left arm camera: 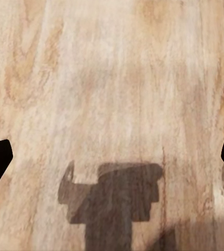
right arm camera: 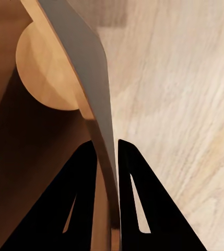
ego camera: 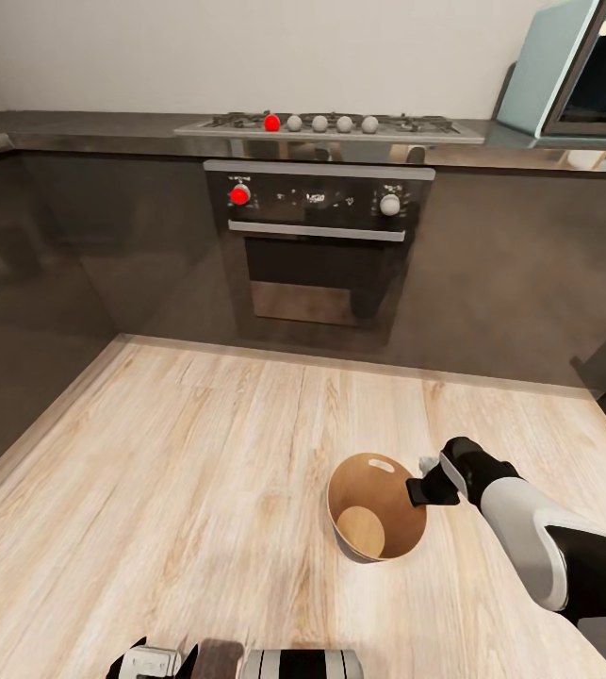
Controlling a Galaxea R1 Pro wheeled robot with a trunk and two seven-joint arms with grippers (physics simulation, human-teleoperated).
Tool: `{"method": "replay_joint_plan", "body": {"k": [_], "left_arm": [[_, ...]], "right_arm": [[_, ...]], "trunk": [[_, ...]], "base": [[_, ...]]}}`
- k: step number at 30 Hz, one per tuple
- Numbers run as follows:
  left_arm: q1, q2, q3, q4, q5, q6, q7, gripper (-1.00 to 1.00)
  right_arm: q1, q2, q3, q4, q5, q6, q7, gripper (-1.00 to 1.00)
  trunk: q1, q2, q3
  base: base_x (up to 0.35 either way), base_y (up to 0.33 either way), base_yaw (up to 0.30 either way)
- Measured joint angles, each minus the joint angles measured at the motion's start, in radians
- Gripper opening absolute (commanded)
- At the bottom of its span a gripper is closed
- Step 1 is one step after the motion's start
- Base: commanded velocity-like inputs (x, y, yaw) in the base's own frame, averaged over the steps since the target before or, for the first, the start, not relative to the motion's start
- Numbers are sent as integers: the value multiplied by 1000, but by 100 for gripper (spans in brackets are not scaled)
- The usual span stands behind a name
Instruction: Put the three can of soda from the living room inside the tash can in the kitchen.
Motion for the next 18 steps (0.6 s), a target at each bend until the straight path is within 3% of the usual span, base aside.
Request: {"method": "replay_joint_plan", "body": {"k": [11,18], "left_arm": [[1,0,0,-1,1,0,0,100],[-1,0,0,0,0,30,1,100]], "right_arm": [[0,0,-1,0,1,-1,-1,-100],[17,-2,14,-2,31,-10,-10,-100]], "trunk": [[0,0,0],[-3,2,27]], "base": [[0,0,0],[0,0,0]]}}
